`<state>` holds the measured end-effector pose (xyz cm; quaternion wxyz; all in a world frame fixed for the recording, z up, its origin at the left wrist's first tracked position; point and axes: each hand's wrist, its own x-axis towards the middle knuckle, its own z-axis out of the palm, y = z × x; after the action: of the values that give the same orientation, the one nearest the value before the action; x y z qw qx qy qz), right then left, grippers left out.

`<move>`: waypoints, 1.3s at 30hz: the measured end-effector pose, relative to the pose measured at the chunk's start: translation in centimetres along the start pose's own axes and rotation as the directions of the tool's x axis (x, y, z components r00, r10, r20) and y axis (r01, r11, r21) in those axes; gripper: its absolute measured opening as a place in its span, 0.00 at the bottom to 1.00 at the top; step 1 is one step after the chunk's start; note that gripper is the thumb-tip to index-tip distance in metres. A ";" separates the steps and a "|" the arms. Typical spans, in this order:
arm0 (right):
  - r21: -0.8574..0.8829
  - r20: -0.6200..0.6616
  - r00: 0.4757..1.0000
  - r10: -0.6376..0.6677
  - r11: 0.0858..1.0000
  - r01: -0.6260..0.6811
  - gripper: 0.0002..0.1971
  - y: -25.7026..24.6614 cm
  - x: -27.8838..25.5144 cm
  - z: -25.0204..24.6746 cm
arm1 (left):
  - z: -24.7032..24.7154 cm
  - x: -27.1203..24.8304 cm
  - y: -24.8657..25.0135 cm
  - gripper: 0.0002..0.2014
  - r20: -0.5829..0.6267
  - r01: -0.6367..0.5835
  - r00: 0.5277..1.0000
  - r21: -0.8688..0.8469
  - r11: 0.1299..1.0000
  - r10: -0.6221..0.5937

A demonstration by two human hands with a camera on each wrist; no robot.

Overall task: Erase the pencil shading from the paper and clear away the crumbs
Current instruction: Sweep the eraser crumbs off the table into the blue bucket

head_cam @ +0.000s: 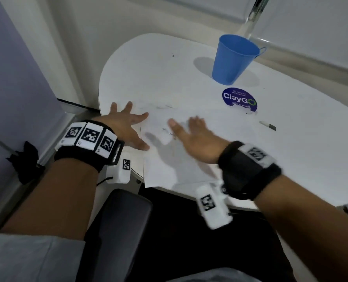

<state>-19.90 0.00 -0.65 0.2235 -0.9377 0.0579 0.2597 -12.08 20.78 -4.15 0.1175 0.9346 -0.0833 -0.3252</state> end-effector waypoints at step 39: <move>-0.050 0.049 0.982 -0.180 0.982 0.183 0.51 -1.3 -2.4 5.5 | 0.1 -0.1 0.3 0.56 -0.024 0.004 1.000 0.031 1.000 -0.004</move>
<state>-24.14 3.64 -3.09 0.2218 -0.9388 -0.0399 0.2604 -12.24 20.51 -4.03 0.1035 0.9403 -0.0851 -0.3129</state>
